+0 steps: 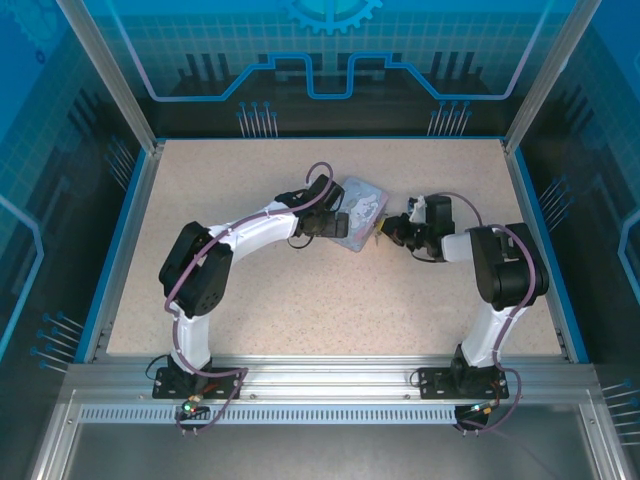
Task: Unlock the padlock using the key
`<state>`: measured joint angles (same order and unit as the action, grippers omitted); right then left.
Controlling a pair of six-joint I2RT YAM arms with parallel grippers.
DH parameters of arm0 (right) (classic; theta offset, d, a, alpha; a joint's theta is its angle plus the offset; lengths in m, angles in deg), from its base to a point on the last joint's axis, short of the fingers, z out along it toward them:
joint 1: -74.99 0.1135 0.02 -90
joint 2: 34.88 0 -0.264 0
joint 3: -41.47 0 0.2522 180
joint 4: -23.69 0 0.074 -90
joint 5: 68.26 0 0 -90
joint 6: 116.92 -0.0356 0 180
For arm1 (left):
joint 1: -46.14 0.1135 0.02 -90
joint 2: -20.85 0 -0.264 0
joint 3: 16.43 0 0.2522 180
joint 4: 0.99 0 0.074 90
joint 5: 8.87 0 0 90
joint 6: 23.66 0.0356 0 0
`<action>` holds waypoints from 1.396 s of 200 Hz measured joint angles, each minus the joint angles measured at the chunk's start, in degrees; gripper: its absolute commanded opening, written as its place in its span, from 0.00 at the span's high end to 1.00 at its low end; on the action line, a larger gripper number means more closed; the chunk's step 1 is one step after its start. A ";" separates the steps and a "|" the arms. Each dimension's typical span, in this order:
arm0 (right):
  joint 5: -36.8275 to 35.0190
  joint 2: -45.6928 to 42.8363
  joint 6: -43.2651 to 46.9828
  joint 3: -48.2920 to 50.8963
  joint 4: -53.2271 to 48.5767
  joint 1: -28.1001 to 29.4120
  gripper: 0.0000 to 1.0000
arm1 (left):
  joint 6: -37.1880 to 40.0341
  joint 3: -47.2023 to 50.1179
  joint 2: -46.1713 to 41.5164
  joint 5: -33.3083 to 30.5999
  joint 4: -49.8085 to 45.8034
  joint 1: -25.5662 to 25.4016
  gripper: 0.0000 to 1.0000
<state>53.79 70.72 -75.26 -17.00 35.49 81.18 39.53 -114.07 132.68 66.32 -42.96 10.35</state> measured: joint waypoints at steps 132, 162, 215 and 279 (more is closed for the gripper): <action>-0.15 -10.40 0.42 7.34 -1.31 -4.79 1.00 | 0.48 -1.01 0.11 0.00 -1.18 0.00 0.01; -0.31 -14.80 0.42 9.01 -2.16 -4.76 1.00 | 1.68 -2.47 0.11 0.02 -3.61 0.04 0.01; -0.26 -19.80 0.42 11.87 -4.90 -4.76 1.00 | 1.92 -5.18 -1.62 0.02 -5.90 0.50 0.01; -0.07 -25.79 0.46 14.08 -12.41 -4.76 1.00 | 1.27 -2.03 -12.94 0.37 -7.37 0.96 0.01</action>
<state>53.73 44.93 -74.80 -2.92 23.08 76.42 40.80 -116.10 119.75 66.69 -50.33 11.31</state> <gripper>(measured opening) 0.090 0.989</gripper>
